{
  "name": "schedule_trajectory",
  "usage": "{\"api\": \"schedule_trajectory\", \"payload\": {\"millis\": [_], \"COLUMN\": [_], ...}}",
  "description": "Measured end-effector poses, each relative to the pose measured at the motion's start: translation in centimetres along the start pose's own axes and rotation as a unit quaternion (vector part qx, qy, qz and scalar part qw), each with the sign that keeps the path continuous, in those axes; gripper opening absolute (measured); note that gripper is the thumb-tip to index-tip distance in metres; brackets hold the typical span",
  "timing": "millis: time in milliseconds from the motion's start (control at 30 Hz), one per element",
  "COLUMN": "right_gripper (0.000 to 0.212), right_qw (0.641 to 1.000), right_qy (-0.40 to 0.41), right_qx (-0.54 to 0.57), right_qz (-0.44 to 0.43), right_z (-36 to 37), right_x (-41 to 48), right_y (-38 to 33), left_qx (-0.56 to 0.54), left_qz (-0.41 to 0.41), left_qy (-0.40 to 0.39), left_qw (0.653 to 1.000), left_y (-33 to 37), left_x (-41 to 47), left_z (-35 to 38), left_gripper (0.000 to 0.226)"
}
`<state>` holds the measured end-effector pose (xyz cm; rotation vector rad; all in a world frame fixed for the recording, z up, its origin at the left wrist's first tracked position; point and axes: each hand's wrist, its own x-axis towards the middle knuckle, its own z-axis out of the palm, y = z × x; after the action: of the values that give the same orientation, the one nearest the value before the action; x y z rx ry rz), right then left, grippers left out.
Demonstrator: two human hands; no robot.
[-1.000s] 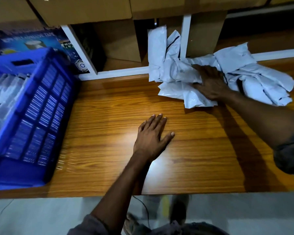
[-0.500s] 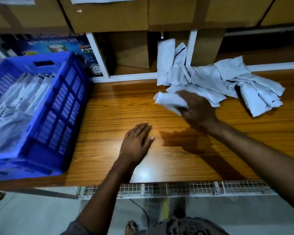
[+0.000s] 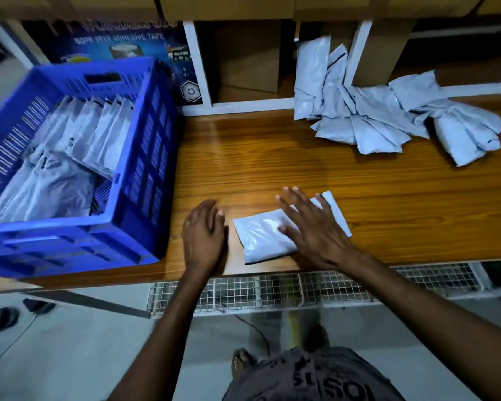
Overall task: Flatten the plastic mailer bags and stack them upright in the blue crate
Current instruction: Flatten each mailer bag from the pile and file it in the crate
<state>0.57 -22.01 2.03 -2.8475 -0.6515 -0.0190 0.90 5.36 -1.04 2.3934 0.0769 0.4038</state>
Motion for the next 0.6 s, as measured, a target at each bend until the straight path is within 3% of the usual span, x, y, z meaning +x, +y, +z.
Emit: {"api": "schedule_trajectory", "payload": {"millis": [67, 233, 600], "right_gripper": [0.063, 0.067, 0.063], "right_qw": [0.998, 0.992, 0.993], "right_qy": [0.034, -0.03, -0.042], "right_qx": [0.008, -0.065, -0.049], "right_qz": [0.061, 0.105, 0.096], "right_z": [0.1, 2.8, 3.3], "right_x": [0.1, -0.4, 0.9], "right_y": [0.0, -0.8, 0.5], "left_qx": [0.019, 0.156, 0.208], "left_qz": [0.061, 0.19, 0.158], "left_qy": [-0.024, -0.131, -0.152], "left_qw": [0.998, 0.96, 0.953], "left_y": [2.6, 7.1, 5.5], "left_x": [-0.5, -3.9, -4.0], "left_z": [0.6, 5.1, 6.1], "left_gripper": [0.045, 0.054, 0.056]}}
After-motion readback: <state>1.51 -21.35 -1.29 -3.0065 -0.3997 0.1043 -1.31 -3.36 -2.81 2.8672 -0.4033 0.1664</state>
